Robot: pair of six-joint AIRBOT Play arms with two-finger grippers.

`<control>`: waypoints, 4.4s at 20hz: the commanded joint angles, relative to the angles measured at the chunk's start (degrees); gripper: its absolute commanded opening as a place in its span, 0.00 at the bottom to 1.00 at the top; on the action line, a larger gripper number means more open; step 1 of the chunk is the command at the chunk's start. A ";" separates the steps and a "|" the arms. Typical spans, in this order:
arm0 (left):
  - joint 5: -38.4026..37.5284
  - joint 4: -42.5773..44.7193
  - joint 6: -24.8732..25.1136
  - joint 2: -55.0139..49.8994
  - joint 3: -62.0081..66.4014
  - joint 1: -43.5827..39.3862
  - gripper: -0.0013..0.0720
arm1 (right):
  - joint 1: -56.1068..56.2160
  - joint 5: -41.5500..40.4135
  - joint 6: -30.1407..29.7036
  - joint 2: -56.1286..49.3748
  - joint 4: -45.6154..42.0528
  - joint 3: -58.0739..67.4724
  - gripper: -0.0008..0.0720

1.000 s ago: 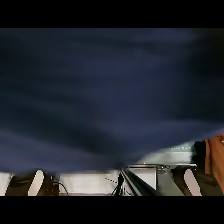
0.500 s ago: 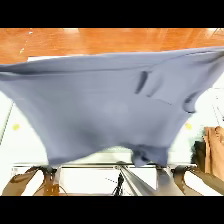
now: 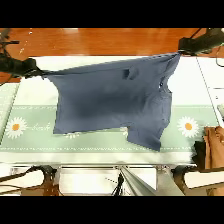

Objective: Fold the shirts.

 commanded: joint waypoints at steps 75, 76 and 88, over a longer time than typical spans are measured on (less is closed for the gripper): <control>0.07 -10.73 9.46 -3.15 -42.34 7.02 0.05 | -14.73 -5.07 -18.56 29.88 25.51 -73.64 0.69; -0.22 -10.73 9.46 -3.15 -42.34 7.02 0.04 | -12.48 -6.99 -17.20 29.88 25.88 -74.42 0.69; -4.44 -15.17 15.08 2.36 -34.40 7.02 0.04 | -4.98 -13.94 -17.35 36.35 26.12 -64.04 0.06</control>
